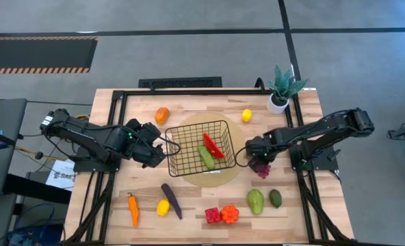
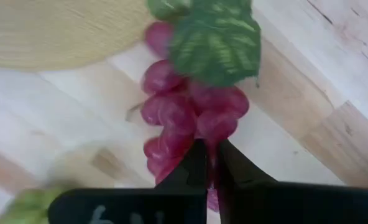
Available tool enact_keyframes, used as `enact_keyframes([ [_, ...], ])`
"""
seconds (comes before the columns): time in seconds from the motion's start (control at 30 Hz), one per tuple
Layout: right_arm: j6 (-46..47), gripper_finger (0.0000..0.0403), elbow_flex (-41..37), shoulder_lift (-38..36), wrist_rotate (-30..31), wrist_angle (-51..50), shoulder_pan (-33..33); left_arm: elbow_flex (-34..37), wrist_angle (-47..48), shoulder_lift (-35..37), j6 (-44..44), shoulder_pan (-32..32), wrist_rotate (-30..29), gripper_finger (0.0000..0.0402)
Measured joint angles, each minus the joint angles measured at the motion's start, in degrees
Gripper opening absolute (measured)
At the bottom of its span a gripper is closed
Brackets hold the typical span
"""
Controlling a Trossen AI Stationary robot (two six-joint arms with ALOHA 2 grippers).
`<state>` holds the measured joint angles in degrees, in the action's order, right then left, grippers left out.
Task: Build produce basket
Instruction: Put the purple grapes into the wire basket
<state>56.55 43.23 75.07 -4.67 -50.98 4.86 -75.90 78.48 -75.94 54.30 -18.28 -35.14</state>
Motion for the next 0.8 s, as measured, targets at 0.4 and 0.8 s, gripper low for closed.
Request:
enact_keyframes([
  [0.4, 0.1, 0.0003, 19.1, -7.5, 5.8, -18.8, 0.8, 0.0, 0.0, 0.0, 0.2, 0.0, 0.0, 0.0293],
  [0.8, -11.2, 0.0001, 43.1, -4.7, 20.0, -22.4, -0.3, 0.0, 0.0, 0.0, -0.1, 1.2, 0.2, 0.0293],
])
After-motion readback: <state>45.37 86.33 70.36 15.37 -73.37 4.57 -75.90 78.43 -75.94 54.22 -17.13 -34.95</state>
